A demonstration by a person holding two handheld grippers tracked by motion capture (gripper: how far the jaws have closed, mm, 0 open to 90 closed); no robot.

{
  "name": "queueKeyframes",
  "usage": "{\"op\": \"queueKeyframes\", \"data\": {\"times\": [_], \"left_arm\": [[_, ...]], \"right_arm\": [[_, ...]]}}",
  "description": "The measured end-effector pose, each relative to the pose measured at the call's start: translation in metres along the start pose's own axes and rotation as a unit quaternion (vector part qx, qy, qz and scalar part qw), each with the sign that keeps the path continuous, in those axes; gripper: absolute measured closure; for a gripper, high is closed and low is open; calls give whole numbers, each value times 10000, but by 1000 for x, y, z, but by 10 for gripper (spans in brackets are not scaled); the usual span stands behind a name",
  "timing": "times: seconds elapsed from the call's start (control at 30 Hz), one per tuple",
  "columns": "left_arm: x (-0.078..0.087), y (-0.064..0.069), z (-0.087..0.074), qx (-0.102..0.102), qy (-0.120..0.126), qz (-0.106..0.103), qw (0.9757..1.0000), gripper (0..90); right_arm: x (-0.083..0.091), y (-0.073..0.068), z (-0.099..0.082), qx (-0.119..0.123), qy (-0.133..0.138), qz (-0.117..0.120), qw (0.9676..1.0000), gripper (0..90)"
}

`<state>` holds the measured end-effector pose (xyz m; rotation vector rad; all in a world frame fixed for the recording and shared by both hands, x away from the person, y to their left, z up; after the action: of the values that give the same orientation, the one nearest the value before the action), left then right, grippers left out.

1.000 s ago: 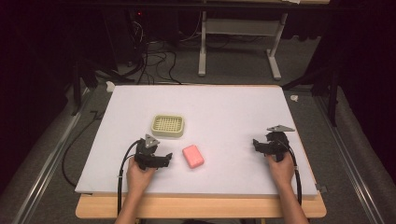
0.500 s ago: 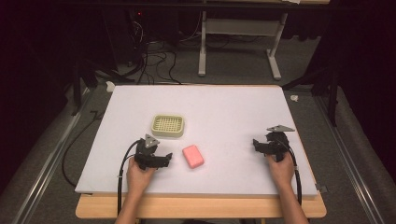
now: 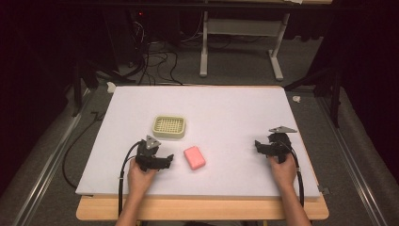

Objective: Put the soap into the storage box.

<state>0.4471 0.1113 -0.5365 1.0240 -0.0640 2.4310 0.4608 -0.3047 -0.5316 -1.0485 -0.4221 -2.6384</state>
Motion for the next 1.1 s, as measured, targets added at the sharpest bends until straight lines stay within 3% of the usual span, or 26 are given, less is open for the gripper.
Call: {"op": "queueKeyframes", "data": {"times": [0.83, 1.1], "left_arm": [[0, 0, 2, 55, -88, 3, 9999, 146], [3, 10, 6, 102, -5, -240, 9997, 115]], "right_arm": [[0, 0, 0, -4, 5, 10, 10000, 218], [0, 0, 0, 1, 6, 7, 10000, 218]]}}
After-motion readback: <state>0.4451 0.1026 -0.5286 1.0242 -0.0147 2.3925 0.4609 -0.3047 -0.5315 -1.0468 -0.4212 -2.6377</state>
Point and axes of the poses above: each handheld gripper's, and its own axes: x roughly backward along the jaws, z roughly out of its top, y roughly to its right, the point moved 7 cm from there along -x, roughly forward along the jaws, and after that the axes turned 11 degrees about x, right-handed, at the moved point
